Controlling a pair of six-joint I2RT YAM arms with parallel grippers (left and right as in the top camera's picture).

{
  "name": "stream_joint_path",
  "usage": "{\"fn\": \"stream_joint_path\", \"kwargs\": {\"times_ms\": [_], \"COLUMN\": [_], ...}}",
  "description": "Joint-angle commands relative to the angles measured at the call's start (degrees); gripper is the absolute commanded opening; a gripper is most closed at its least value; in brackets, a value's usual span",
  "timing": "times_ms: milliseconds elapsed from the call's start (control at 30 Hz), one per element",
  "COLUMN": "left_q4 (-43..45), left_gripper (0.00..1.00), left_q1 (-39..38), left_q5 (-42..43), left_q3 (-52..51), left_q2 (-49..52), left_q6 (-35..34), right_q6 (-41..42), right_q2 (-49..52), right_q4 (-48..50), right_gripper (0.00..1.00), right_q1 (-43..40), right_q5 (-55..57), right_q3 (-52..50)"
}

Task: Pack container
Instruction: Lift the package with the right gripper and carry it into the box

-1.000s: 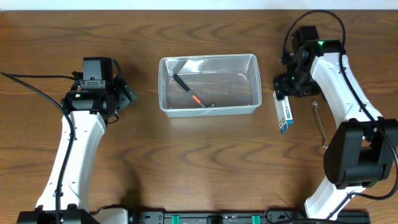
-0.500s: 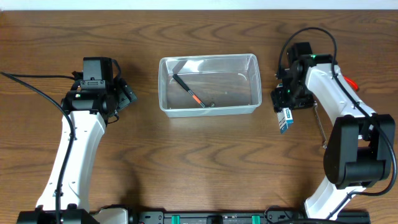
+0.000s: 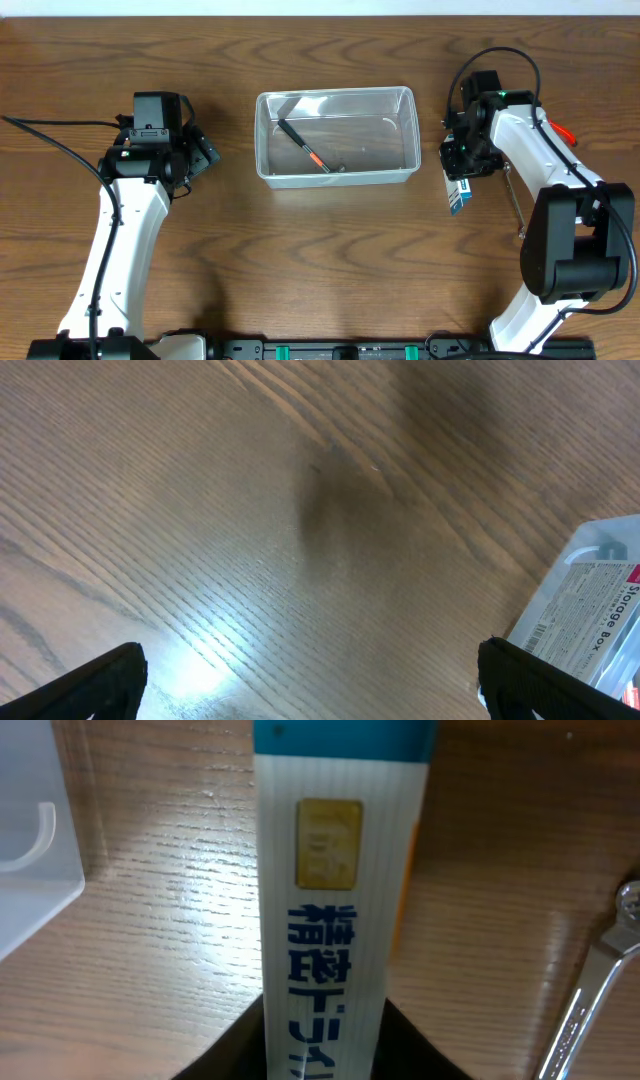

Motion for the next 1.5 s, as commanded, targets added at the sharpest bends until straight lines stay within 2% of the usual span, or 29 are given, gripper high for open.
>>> {"fn": "stream_joint_path", "kwargs": {"times_ms": [0,167,200,367,467,800,1000,1367,1467], "left_q4": [-0.2,-0.2,-0.2,-0.2,-0.2,-0.2,-0.2,-0.2,-0.2], "left_gripper": [0.98,0.98,0.98,0.98,0.98,0.98,0.98,0.98,0.98], "left_q1": [0.2,0.2,0.2,0.2,0.2,0.2,0.2,0.2,0.2], "left_q5": [-1.1,-1.1,-1.1,-1.1,-1.1,-1.1,-1.1,-1.1,-1.1], "left_q3": [0.6,0.6,0.6,0.6,0.6,0.6,0.6,0.6,0.6], "left_q2": [0.5,0.5,0.5,0.5,0.5,0.5,0.5,0.5,0.5], "left_q6": [0.3,0.3,0.3,0.3,0.3,0.3,0.3,0.3,0.3], "right_q6": [0.2,0.2,0.2,0.2,0.2,-2.5,-11.3,-32.0,-34.8], "right_q2": [0.0,0.0,0.0,0.0,0.0,0.0,0.0,0.3,0.9], "right_q4": [0.0,0.0,0.0,-0.1,-2.0,-12.4,-15.0,-15.3,-15.3], "right_gripper": [0.25,0.02,0.01,0.01,0.01,0.01,0.01,0.01,0.01], "right_q1": [-0.2,-0.2,-0.2,-0.2,-0.2,1.0,6.2,19.0,20.6], "right_q5": [-0.2,-0.2,-0.2,-0.2,-0.3,-0.3,-3.8,-6.0,-6.0], "right_q3": [-0.3,-0.3,-0.2,0.7,4.9,34.3,45.5,44.9,44.2]}}
